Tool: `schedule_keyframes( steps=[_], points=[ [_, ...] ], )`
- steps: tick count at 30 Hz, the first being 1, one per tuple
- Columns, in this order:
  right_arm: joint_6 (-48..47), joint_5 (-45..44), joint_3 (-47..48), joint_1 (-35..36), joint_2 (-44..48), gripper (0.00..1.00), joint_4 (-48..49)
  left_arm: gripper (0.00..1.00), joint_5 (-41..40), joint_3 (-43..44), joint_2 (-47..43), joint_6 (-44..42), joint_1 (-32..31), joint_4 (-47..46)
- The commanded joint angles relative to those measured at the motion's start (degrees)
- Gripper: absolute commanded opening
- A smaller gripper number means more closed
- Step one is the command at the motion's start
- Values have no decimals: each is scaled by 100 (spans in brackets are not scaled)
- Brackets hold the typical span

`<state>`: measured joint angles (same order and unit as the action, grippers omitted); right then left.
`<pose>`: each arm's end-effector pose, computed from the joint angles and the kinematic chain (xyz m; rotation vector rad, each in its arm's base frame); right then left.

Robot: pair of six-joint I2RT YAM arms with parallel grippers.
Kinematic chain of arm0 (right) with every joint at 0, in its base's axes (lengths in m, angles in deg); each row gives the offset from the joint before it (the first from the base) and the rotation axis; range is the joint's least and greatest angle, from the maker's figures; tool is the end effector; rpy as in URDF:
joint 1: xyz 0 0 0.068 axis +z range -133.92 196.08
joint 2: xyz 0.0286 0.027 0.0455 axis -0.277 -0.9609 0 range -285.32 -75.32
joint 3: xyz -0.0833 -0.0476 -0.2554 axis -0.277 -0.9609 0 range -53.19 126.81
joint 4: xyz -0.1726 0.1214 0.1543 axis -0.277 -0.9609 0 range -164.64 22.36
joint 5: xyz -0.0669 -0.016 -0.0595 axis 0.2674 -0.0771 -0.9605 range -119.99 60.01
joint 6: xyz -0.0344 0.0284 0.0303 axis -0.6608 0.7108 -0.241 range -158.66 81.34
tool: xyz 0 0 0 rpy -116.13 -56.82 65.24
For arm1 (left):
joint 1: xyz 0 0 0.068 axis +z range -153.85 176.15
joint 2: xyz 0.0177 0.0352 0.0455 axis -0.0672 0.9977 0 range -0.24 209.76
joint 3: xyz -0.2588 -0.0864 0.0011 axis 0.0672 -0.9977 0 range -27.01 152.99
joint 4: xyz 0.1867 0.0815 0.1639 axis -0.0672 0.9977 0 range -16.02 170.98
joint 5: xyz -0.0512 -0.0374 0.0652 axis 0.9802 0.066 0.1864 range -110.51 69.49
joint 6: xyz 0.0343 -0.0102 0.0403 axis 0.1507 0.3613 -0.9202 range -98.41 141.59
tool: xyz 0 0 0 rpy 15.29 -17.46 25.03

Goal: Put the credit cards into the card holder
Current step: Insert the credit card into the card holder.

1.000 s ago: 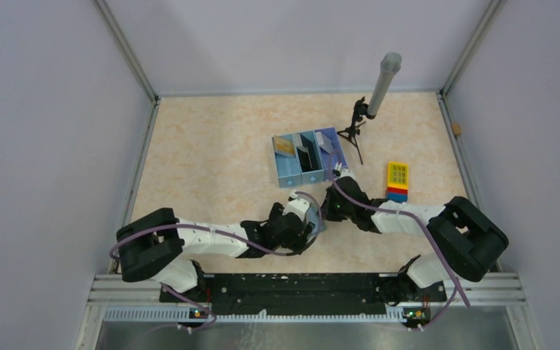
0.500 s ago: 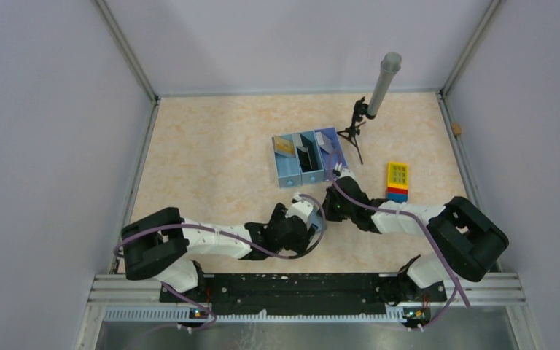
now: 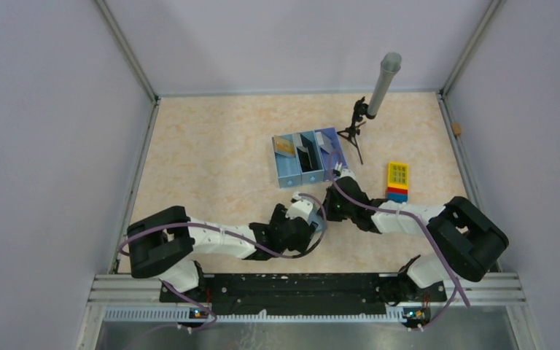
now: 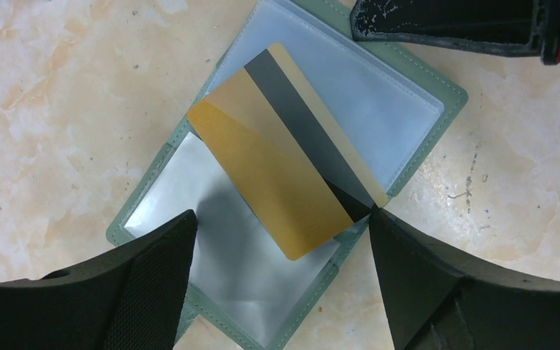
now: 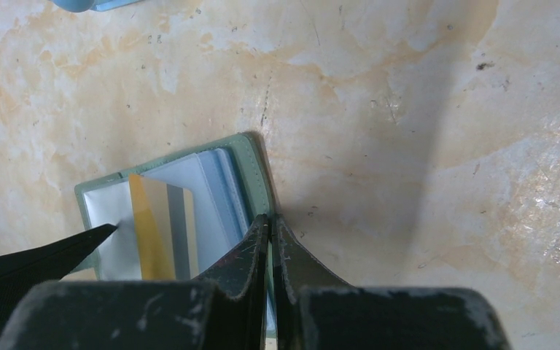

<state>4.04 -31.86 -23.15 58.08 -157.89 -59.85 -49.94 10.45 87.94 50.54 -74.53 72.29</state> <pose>0.1943 0.1733 0.1402 0.0316 2.4563 0.6603 0.1099 -0.2604 0.1464 0.6062 2.2217 -0.2657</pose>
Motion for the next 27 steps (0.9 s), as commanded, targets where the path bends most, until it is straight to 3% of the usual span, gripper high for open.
schedule_keyframes(
  steps=[1, 8, 20, 27],
  points=[
    [3, -28, -148, 89, -21, 0, -261, 86, -316, 97, 14, 442, 19, -169],
    [3, -36, -162, 92, -23, 0, -278, 85, -169, 173, 100, 918, 23, -210],
    [2, -7, -157, 89, -14, 0, -277, 90, 471, -182, -551, 1340, 53, -285],
    [2, -6, -161, 89, 3, 0, -286, 90, 884, 12, -616, 1893, 203, 392]
  ],
)
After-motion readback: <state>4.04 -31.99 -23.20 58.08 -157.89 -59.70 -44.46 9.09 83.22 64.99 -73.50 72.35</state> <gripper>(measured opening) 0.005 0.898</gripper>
